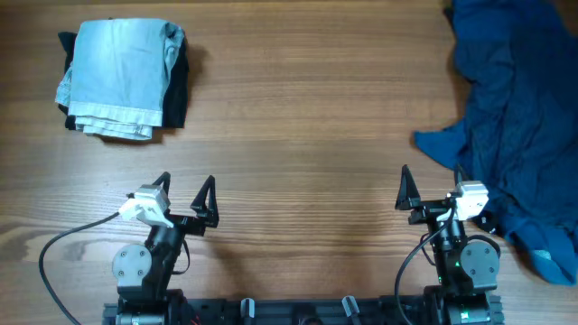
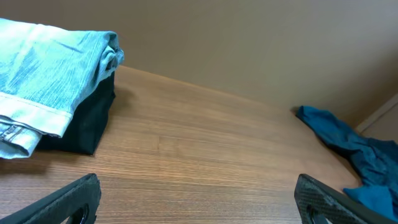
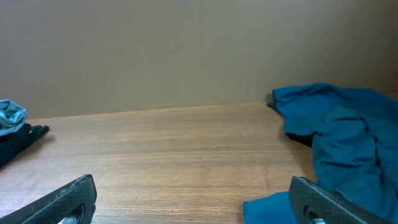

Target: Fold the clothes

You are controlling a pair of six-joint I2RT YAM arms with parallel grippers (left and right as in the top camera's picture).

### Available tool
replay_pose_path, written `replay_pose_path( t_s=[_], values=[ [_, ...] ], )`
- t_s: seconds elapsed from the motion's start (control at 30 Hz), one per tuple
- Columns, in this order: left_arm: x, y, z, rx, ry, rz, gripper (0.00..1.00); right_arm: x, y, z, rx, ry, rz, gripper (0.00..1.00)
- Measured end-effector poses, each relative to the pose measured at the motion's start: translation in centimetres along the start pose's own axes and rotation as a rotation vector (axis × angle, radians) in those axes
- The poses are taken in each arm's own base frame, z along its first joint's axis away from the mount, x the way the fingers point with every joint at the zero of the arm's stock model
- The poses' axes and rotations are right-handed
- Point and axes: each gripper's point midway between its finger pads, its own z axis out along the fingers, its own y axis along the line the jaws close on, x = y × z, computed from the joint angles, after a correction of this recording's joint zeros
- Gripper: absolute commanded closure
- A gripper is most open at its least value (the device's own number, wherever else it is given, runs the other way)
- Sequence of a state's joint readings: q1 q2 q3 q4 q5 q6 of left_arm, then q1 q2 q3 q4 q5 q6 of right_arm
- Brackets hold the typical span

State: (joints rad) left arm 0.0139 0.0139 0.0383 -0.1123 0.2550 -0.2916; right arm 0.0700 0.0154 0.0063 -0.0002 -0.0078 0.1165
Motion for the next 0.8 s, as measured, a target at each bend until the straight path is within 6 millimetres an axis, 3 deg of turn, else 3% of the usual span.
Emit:
replay_pose_path(
  t_s=[0.37,0.67,0.8],
  values=[
    [0.0,0.0,0.0,0.000,0.000,0.000,0.00,0.0,0.0,0.0,0.000,-0.001,0.000,0.00],
    [0.0,0.0,0.0,0.000,0.000,0.000,0.00,-2.8,0.3,-0.2,-0.013,-0.114,-0.001,0.00],
    [0.0,0.0,0.0,0.000,0.000,0.000,0.00,-2.6,0.3,-0.1,-0.012,-0.106,-0.001,0.00]
  ],
)
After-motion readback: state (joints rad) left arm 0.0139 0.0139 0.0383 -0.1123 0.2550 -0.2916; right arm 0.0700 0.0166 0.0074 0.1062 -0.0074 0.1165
